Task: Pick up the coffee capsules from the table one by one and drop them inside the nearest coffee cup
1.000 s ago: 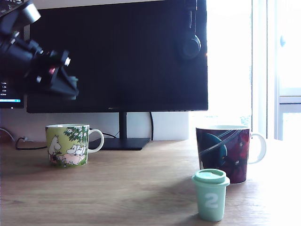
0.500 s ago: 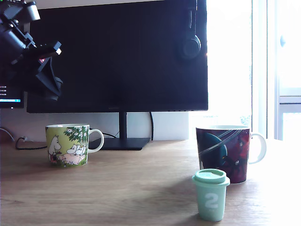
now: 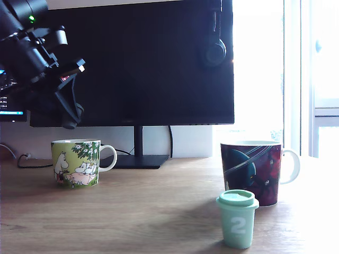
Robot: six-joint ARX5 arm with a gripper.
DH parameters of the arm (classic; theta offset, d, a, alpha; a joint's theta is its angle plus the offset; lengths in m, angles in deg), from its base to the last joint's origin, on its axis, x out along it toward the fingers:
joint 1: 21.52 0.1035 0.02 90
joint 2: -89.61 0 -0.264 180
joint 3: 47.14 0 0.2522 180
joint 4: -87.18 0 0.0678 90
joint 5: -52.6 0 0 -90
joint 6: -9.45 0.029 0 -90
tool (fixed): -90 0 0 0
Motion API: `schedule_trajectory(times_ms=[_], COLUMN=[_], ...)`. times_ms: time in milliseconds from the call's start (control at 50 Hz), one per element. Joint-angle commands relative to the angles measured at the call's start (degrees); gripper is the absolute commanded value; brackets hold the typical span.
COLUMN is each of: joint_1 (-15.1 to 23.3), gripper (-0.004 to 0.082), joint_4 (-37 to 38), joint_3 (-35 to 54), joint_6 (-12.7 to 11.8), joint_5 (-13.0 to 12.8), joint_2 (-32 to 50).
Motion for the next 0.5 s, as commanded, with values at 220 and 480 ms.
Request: schedule_trajectory(times_ms=[220,480], joint_1=[-0.1,0.0], gripper=[0.0113,0.0113], joint_4=[-2.3,0.2], joint_3=[-1.3,-1.3], joint_6=[0.5,0.2], joint_5=[-0.4,-0.4], joint_2=[-2.6,-2.6])
